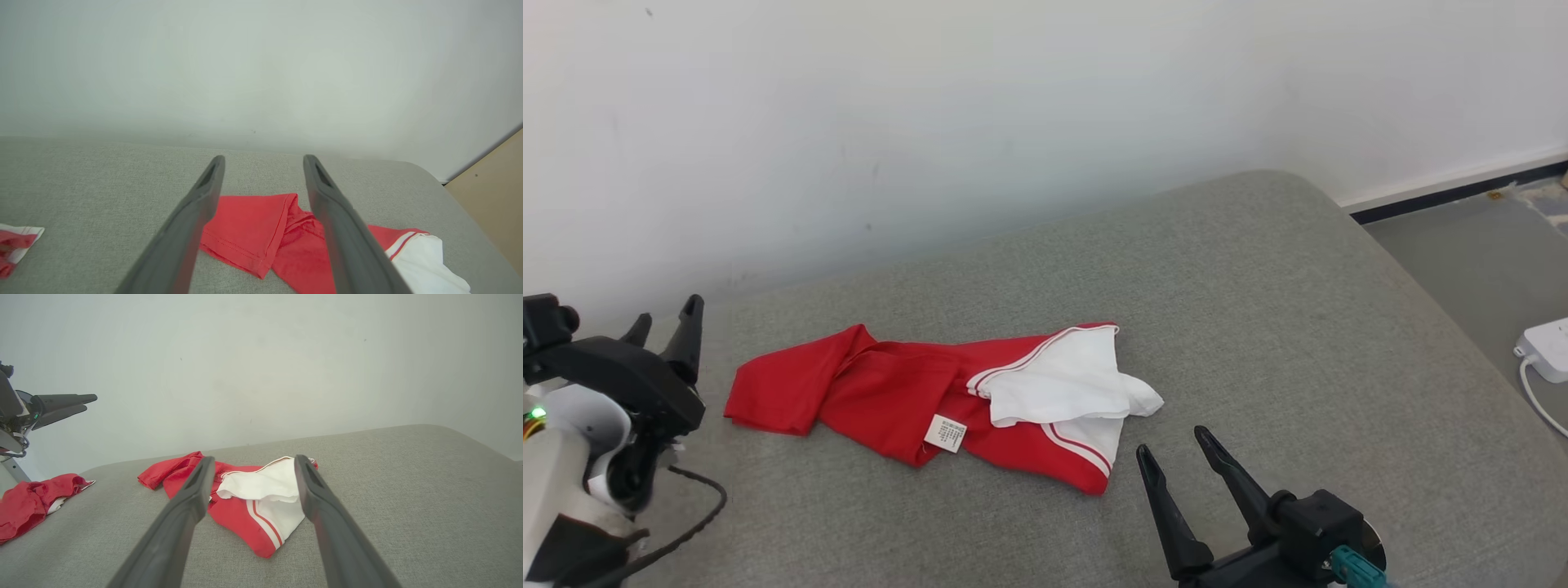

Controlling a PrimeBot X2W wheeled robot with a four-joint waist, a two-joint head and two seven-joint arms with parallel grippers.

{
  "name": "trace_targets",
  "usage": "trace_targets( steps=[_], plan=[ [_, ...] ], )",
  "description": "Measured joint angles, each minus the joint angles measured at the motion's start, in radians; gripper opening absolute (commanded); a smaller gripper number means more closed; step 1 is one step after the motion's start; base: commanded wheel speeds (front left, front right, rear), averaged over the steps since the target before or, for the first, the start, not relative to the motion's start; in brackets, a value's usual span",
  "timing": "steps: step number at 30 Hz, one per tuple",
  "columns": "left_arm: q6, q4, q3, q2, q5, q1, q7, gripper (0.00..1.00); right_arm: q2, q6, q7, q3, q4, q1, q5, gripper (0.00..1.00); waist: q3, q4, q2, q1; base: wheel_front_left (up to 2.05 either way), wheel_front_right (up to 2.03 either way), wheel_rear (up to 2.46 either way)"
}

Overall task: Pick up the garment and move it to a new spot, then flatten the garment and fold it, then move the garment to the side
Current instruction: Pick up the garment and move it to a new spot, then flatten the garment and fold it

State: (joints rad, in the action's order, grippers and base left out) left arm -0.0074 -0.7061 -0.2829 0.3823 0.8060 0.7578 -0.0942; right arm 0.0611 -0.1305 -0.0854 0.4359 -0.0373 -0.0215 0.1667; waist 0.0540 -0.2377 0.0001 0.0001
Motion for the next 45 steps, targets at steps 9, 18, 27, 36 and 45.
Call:
trace_targets(
  steps=[9, 18, 27, 36, 45],
  plan=[
    [-0.035, 0.180, -0.078, 0.033, -0.049, -0.125, -0.022, 1.00, -0.001, 0.000, 0.002, -0.044, -0.011, 0.032, -0.002, 1.00, 0.017, 0.049, -0.0001, 0.0000, 0.00, 0.00, 0.00],
    [0.065, 0.309, -0.201, -0.086, -0.138, -0.330, 0.066, 1.00, 0.017, 0.000, 0.035, -0.078, -0.055, 0.056, -0.029, 1.00, 0.014, 0.060, 0.0000, -0.0001, 0.00, 0.00, 0.00],
    [0.129, 0.253, -0.260, -0.119, -0.229, -0.298, 0.088, 1.00, 0.035, 0.000, 0.063, -0.058, -0.079, 0.051, -0.031, 1.00, -0.013, -0.053, -0.0001, -0.0001, 0.00, 0.00, 0.00],
    [0.196, 0.131, -0.290, -0.108, -0.305, -0.219, 0.078, 1.00, 0.035, 0.000, 0.058, -0.047, -0.080, 0.040, -0.023, 1.00, -0.048, -0.186, 0.0000, 0.0000, 0.00, 0.00, 0.00],
    [0.237, 0.149, -0.226, -0.116, -0.279, -0.216, 0.213, 1.00, 0.032, 0.000, 0.050, -0.071, -0.075, 0.048, -0.022, 1.00, -0.084, -0.258, 0.0000, 0.0001, 0.00, 0.00, 0.00]
  ],
)
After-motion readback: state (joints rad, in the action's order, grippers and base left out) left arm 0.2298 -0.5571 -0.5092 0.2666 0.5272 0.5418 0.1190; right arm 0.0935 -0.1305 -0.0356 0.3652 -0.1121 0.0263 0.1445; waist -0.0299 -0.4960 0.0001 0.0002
